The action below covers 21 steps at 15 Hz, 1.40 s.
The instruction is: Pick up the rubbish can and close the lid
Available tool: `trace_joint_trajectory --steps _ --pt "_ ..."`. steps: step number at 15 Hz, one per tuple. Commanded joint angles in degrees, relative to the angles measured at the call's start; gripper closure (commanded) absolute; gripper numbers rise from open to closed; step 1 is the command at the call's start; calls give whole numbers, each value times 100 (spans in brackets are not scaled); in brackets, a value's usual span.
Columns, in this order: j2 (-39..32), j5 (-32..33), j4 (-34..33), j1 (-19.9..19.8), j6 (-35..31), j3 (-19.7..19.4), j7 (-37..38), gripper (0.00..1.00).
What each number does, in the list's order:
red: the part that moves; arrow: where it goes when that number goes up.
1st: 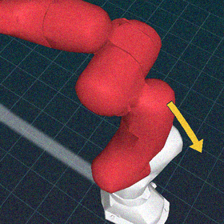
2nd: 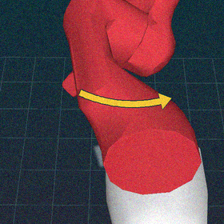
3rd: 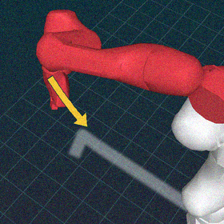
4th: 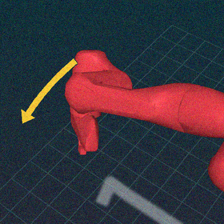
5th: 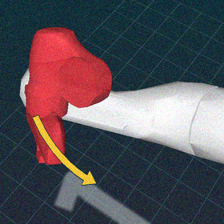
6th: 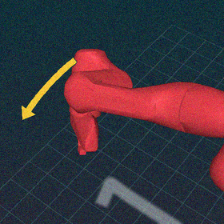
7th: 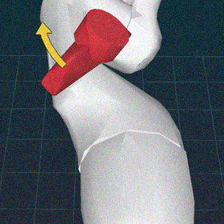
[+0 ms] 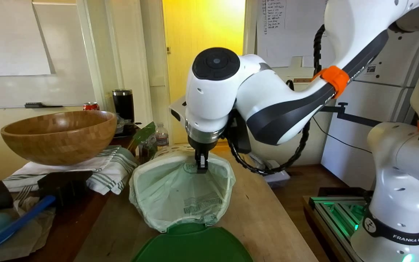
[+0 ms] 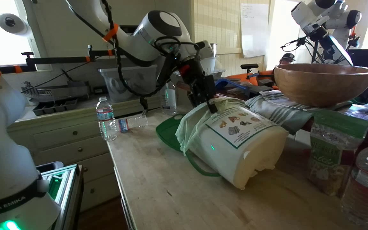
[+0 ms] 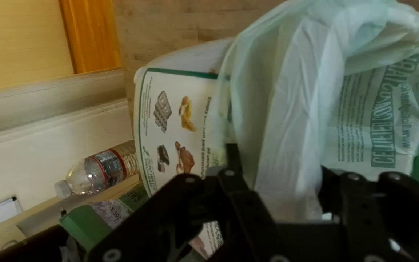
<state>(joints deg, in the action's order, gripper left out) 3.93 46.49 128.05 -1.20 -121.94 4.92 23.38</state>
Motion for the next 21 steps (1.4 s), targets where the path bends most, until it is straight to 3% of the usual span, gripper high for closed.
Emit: trace_joint_trajectory --steps 1,4,12,21 --pt "-50 -688 -167 90 5 -161 -501 91" --pt "62 -1422 -282 66 -112 -287 -922 98" --pt "245 -3360 -366 9 -198 -590 -2034 95" --pt "346 -5826 -206 -136 -124 -1206 -3481 95"
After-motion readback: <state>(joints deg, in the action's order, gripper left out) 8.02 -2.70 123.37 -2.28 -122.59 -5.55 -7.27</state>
